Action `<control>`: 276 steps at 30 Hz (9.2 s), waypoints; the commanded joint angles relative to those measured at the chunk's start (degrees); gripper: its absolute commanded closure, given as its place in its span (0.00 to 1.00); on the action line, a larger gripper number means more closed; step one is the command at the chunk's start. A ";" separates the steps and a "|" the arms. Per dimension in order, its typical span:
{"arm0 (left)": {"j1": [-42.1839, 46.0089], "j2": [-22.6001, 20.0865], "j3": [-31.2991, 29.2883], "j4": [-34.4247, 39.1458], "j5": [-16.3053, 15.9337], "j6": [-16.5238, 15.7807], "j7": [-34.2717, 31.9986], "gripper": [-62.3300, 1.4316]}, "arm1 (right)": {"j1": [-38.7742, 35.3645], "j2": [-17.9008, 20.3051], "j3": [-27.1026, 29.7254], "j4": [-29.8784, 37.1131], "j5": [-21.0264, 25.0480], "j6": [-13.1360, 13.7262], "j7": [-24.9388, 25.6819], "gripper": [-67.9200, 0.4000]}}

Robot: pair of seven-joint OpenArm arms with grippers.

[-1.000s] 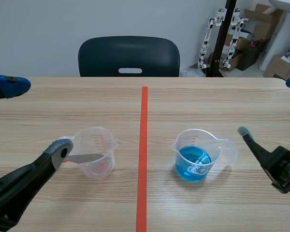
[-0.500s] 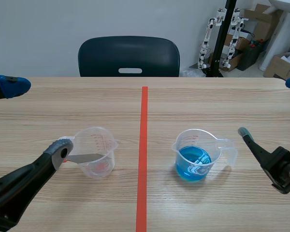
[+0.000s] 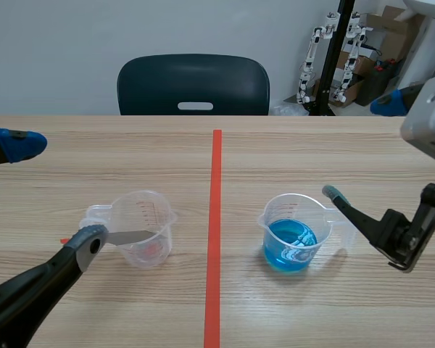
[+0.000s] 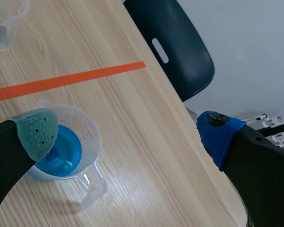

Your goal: Do the redox reaction experiment. lift the metal plate out of the left beaker

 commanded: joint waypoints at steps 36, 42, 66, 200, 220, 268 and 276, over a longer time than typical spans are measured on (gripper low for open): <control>11.17 12.81 2.27 -38.21 24.79 20.59 -55.87 0.00 | 43.25 -8.83 -49.29 -19.43 -8.48 1.27 7.85 0.10; 11.17 12.61 2.29 -41.62 24.87 22.01 -58.40 0.00 | 46.80 -14.71 -54.75 -24.02 -11.65 1.27 7.85 0.10; 10.32 12.48 2.29 -45.18 12.48 19.82 -58.40 0.00 | 48.94 -30.34 -59.52 -30.95 -13.68 1.29 5.16 0.21; 10.19 12.50 2.29 -45.18 12.72 19.89 -58.40 0.00 | 69.92 -35.52 -36.98 -18.43 58.58 17.53 -53.55 0.99; 10.19 12.50 2.29 -45.18 12.72 19.89 -58.40 0.00 | 69.77 -40.70 -36.98 -18.45 54.42 17.53 -56.06 0.99; 10.21 12.48 2.29 -45.18 12.72 19.91 -58.40 0.00 | 69.77 -40.65 -36.98 -18.49 53.16 19.26 -56.08 0.99; 10.21 12.48 2.29 -45.18 12.72 19.91 -58.40 0.00 | 69.77 -40.68 -36.98 -18.49 52.48 19.26 -56.06 0.99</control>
